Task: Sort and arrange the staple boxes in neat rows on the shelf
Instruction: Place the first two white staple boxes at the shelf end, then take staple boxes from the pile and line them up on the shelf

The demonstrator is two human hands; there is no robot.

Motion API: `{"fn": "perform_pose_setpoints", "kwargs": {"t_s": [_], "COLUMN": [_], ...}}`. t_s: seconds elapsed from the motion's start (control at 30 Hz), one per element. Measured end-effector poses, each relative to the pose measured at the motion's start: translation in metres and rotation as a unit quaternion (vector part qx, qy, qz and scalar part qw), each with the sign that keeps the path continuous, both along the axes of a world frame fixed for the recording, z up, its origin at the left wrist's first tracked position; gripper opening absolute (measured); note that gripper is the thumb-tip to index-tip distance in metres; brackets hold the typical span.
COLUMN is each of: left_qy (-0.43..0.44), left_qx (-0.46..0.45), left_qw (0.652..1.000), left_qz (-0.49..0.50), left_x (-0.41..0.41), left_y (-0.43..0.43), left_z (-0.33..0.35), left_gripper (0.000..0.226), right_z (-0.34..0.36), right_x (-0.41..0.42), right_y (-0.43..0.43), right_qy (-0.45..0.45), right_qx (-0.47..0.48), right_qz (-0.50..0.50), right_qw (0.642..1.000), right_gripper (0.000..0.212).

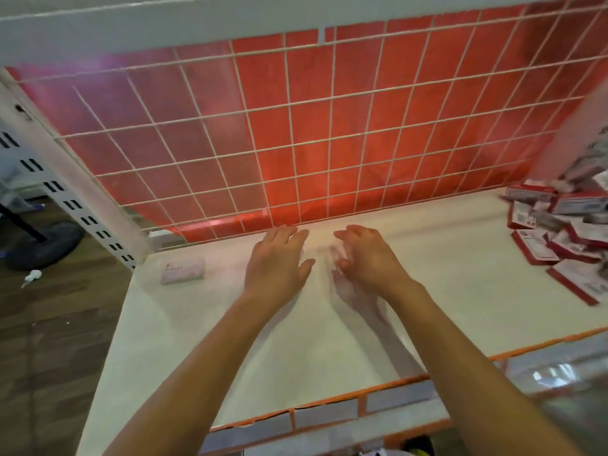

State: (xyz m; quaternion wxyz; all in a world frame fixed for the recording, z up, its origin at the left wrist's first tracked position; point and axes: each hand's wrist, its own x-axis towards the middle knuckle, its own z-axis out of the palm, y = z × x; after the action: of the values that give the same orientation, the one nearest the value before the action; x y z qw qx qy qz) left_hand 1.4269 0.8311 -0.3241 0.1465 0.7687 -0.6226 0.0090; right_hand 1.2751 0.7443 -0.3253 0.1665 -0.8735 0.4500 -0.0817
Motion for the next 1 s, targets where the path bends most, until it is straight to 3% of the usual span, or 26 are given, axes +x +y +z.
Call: {"fn": "perform_pose_setpoints", "kwargs": {"t_s": [0.57, 0.77, 1.0], "left_qy": [0.064, 0.058, 0.032], "left_qx": [0.068, 0.066, 0.082], "left_qw": [0.991, 0.985, 0.978], "left_qz": [-0.094, -0.145, -0.189], "left_x": [-0.241, -0.292, -0.319], "left_y": [-0.128, -0.157, -0.183], "left_z": [-0.013, -0.014, -0.018], "left_gripper": [0.053, 0.056, 0.062], "right_z": [0.008, 0.006, 0.007], "right_x": [-0.238, -0.293, -0.323], "right_y": [-0.097, -0.119, -0.134], "right_qy": [-0.034, -0.087, -0.064], "right_qx": [0.004, -0.013, -0.067], "right_qz": [-0.127, -0.178, -0.199], "right_qw": [0.991, 0.980, 0.976], "right_gripper": [0.040, 0.043, 0.048]}}
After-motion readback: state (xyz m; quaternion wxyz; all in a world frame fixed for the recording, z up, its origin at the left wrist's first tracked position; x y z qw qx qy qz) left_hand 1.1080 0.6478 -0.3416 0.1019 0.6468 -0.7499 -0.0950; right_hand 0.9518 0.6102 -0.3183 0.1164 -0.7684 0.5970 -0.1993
